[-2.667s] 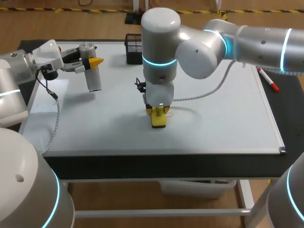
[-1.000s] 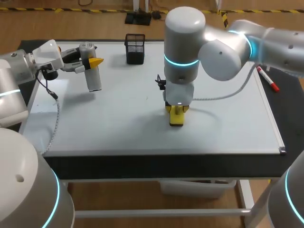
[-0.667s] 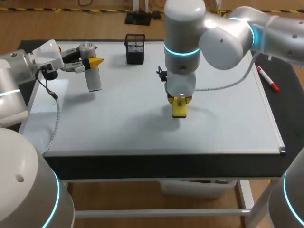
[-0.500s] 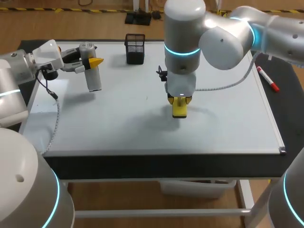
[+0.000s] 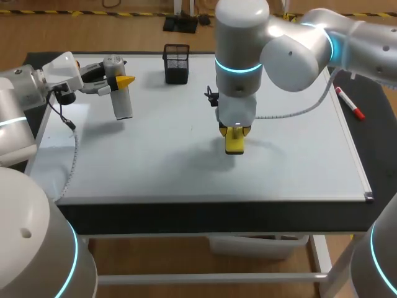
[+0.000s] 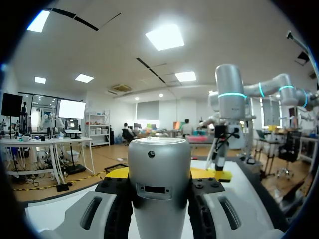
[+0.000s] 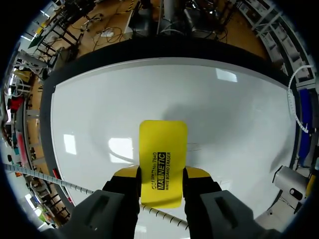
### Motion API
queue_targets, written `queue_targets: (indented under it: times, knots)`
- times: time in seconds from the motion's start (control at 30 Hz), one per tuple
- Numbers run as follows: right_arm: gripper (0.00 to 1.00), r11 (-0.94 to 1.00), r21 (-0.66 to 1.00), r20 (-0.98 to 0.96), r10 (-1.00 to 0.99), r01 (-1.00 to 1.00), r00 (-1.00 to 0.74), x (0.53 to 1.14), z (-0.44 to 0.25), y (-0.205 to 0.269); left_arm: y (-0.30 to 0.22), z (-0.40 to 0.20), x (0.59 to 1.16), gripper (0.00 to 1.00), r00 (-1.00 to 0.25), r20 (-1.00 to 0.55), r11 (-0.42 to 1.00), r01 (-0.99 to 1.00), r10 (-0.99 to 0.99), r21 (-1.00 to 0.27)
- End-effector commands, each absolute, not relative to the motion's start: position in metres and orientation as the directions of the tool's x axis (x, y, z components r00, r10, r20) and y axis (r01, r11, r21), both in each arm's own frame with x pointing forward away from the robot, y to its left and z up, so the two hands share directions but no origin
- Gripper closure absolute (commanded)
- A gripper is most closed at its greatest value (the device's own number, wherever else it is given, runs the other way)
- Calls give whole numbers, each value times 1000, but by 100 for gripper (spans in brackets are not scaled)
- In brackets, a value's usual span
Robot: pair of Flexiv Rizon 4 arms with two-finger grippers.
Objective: Pick up the inspection probe, press it on each red-marked spot on the whiteboard one by one, put down the probe, pick up the eraser, and wipe off all the red marks.
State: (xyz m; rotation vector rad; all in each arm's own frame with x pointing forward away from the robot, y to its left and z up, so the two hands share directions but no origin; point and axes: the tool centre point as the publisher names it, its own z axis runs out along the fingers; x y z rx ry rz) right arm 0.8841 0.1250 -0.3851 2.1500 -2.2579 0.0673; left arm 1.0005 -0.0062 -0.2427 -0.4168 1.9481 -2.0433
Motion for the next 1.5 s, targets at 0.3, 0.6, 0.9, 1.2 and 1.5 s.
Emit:
queue_targets:
  times: [0.3, 0.6, 0.9, 1.2, 1.5]
  knots:
    - [100, -5, -58, 28, -1000, -998, 4, 939, -382, 131, -6, -242, 1000, 100, -917, 10, -46, 9, -399, -999]
    - [100, -48, -48, 11, -999, -998, 47, 980, -387, 135, -6, -242, 1000, 100, -917, 10, -46, 9, -399, -999]
    - [100, -43, -59, -2, -999, -997, 43, 1022, -378, 130, -6, -242, 1000, 100, -917, 10, -46, 9, -399, -999]
    - [100, -21, -56, -10, -1000, -998, 21, 1064, -368, 127, -6, -242, 1000, 100, -917, 10, -46, 9, -399, -999]
    - [100, -18, -37, -9, -1000, -999, 18, 1093, -370, 134, -6, -242, 1000, 100, -917, 10, -46, 9, -399, -999]
